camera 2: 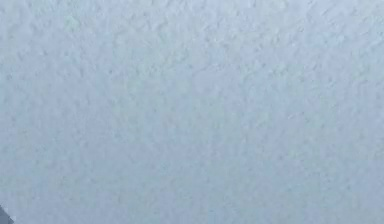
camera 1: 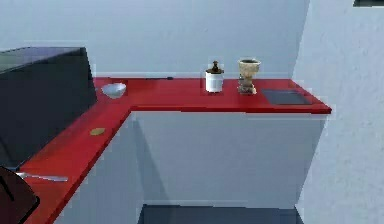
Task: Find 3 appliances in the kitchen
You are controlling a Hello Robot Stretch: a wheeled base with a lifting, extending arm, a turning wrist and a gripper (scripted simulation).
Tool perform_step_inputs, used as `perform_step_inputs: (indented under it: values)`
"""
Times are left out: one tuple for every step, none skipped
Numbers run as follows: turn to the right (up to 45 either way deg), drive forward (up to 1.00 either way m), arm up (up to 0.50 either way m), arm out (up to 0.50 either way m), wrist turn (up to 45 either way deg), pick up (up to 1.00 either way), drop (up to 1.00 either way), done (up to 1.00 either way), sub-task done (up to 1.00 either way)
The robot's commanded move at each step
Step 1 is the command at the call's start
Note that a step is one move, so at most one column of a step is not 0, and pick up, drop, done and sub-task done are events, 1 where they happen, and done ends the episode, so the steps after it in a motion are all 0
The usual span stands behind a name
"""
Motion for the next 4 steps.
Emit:
perform_step_inputs:
  values:
    - [-39.0, 0.00, 0.00, 0.00, 0.0, 0.00, 0.00, 0.00, 0.00]
    - [0.0, 0.00, 0.00, 0.00, 0.0, 0.00, 0.00, 0.00, 1.00]
    - [-45.0, 0.00, 0.00, 0.00, 0.0, 0.00, 0.00, 0.00, 0.00]
    - [-45.0, 0.00, 0.00, 0.00, 0.0, 0.00, 0.00, 0.00, 0.00]
